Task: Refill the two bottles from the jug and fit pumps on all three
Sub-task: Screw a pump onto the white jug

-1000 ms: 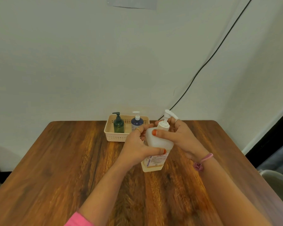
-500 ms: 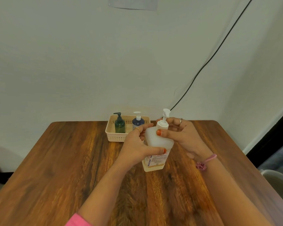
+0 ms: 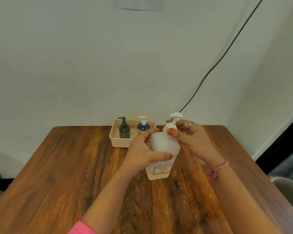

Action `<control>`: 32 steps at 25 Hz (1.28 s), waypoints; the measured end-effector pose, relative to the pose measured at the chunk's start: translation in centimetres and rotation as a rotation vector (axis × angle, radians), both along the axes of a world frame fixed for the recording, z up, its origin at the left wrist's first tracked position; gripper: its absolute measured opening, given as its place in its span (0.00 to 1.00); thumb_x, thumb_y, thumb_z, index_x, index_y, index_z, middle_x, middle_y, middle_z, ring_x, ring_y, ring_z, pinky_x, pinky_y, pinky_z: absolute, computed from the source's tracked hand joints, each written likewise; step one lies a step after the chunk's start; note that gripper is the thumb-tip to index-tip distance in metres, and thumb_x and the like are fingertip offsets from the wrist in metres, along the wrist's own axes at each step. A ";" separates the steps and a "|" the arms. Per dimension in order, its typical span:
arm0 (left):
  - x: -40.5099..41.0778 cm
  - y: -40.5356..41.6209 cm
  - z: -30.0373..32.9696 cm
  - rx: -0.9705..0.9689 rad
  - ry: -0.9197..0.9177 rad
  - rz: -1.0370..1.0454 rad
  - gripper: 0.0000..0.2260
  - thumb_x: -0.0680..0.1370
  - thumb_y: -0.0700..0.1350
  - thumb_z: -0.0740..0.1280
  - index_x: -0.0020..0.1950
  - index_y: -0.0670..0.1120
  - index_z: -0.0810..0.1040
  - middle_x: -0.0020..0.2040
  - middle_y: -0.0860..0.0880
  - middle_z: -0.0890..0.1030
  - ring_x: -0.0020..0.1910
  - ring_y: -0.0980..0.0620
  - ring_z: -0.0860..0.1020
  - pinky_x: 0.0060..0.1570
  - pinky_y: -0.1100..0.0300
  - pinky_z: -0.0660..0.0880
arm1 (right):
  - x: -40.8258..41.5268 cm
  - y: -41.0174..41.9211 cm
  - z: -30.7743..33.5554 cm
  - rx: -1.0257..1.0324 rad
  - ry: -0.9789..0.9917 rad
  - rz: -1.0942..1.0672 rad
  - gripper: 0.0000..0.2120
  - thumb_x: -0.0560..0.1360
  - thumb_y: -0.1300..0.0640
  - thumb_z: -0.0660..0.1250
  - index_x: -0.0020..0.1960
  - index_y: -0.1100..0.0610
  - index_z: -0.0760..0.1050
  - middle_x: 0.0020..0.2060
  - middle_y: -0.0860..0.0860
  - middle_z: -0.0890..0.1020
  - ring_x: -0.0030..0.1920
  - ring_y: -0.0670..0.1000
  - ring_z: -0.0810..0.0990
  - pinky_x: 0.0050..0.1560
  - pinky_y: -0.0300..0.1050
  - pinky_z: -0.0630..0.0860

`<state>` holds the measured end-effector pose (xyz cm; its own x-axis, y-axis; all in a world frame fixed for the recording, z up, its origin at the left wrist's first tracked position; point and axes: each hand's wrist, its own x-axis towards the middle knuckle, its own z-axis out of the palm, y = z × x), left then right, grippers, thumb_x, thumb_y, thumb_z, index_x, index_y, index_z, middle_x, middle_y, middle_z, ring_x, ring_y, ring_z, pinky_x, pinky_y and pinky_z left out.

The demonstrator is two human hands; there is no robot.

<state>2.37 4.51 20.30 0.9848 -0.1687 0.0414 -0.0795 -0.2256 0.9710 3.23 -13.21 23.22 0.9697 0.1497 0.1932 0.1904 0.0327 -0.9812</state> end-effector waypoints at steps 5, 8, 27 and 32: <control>0.2 0.1 0.0 0.013 0.005 -0.009 0.34 0.60 0.47 0.81 0.61 0.59 0.70 0.55 0.59 0.75 0.53 0.59 0.76 0.45 0.65 0.77 | 0.2 -0.7 1.3 -0.082 -0.072 0.027 0.12 0.71 0.56 0.70 0.53 0.58 0.81 0.59 0.49 0.81 0.58 0.54 0.80 0.56 0.52 0.78; 0.1 0.1 0.1 0.011 0.009 -0.003 0.35 0.60 0.47 0.81 0.63 0.58 0.70 0.56 0.58 0.75 0.55 0.57 0.76 0.49 0.60 0.79 | 0.1 -0.7 1.4 -0.121 -0.099 0.030 0.13 0.71 0.58 0.70 0.55 0.59 0.80 0.58 0.51 0.81 0.57 0.54 0.81 0.55 0.49 0.79; 0.3 -0.3 0.1 0.006 0.013 -0.001 0.35 0.60 0.46 0.81 0.63 0.57 0.71 0.55 0.60 0.76 0.52 0.61 0.75 0.43 0.67 0.76 | -0.1 0.0 -0.4 -0.148 -0.047 0.050 0.23 0.65 0.56 0.75 0.59 0.57 0.75 0.51 0.49 0.84 0.52 0.49 0.82 0.47 0.44 0.80; 0.3 -0.6 -0.1 0.010 0.010 0.000 0.36 0.60 0.46 0.81 0.65 0.56 0.71 0.57 0.57 0.77 0.55 0.57 0.77 0.49 0.60 0.79 | 0.0 0.7 -0.7 -0.108 0.040 0.052 0.30 0.63 0.54 0.75 0.62 0.56 0.71 0.51 0.47 0.83 0.50 0.49 0.83 0.45 0.43 0.80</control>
